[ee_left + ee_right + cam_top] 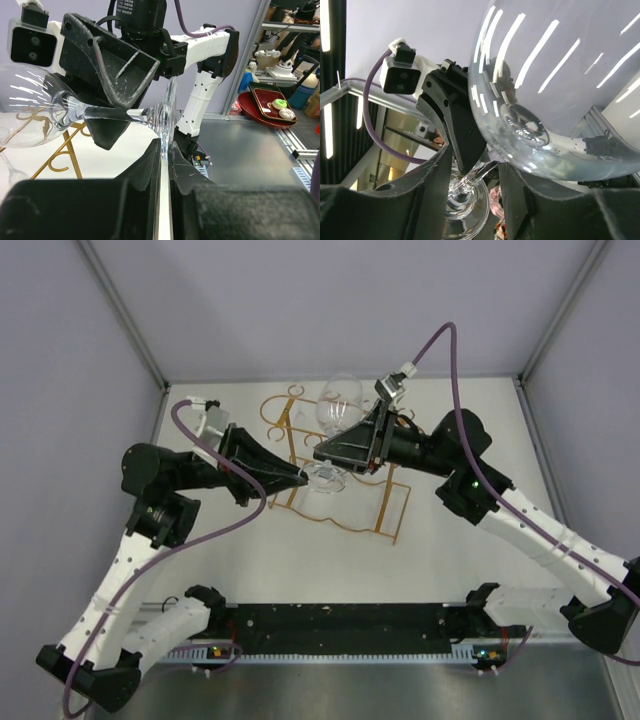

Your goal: Take the wine glass off the wine glass rack

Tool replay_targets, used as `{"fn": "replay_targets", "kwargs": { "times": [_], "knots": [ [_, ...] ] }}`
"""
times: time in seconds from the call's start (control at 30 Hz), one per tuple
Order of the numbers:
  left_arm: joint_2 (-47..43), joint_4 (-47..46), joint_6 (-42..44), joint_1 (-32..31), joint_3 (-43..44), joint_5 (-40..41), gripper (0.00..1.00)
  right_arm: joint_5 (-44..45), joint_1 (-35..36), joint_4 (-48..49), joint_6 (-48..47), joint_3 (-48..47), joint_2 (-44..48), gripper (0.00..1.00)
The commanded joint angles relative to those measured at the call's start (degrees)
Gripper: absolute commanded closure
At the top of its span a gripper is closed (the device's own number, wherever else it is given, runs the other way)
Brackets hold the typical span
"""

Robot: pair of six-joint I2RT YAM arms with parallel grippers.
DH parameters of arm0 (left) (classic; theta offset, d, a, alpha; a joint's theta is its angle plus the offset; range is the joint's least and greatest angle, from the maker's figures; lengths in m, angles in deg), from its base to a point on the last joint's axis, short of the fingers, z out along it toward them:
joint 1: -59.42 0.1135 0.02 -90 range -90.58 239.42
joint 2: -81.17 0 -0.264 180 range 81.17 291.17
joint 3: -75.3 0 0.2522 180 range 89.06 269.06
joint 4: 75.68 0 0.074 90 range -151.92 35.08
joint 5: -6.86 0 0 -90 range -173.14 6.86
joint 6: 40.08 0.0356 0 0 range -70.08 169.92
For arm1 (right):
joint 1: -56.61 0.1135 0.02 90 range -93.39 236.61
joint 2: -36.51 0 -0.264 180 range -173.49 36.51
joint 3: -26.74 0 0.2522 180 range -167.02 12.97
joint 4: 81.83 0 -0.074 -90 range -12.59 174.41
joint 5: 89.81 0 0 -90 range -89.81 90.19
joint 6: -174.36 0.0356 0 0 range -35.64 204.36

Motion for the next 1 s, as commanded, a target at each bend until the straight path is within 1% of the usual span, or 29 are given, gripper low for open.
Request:
{"fn": "replay_targets", "kwargs": {
  "times": [0.0, 0.1, 0.33, 0.37, 0.4, 0.53, 0.63, 0.73, 0.8, 0.9, 0.97],
  "knots": [
    [-1.9, -1.7, 4.3, -1.0, 0.7, 1.9, 1.0, 1.3, 1.1, 4.6, 0.3, -2.7, 0.4, 0.62],
    [-2.4, -1.0, 5.4, -1.4, 0.2, 1.9, 1.0, 1.4, 1.1, 4.7, 0.3, -2.7, 0.3, 0.73],
    [-4.4, 2.8, 8.6, -1.9, -1.6, 2.0, 1.0, 1.7, 1.1, 4.6, 0.3, -2.3, 0.4, 0.93],
    [-4.6, 3.6, 9.3, -2.0, -1.8, 2.5, 1.0, 1.7, 1.1, 4.7, 0.4, -2.3, 0.3, 0.98],
    [-4.9, 4.5, 9.9, -2.0, -1.9, 2.8, 1.0, 1.7, 1.1, 4.7, 0.4, -2.3, 0.4, 1.0],
    [-5.5, 8.0, 12.7, -2.0, -2.0, 3.6, 0.99, 1.4, 1.1, 4.8, 0.5, -2.5, 0.1, 1.0],
    [-6.1, 10.5, 13.8, -2.0, -2.1, 3.9, 0.89, 1.3, 1.1, 3.7, -0.2, -3.1, 0.2, 1.0],
    [-7.0, 12.5, 13.7, -1.9, -2.3, 3.4, 0.66, 1.4, 1.1, 1.8, -1.9, -4.1, 0.5, 1.0],
    [-8.0, 13.6, 12.8, -2.0, -2.8, 3.0, 0.55, 1.3, 1.1, 0.0, -3.5, -5.0, 0.7, 1.0],
    [-10.1, 13.8, 10.1, -2.0, -3.5, 2.8, 0.45, 0.4, 1.1, -3.5, -6.2, -6.8, 0.8, 1.0],
    [-10.9, 11.8, 6.6, -2.0, -4.1, 2.3, 0.42, -0.2, 1.1, -5.9, -8.6, -7.9, 0.7, 1.0]
  ]
}}
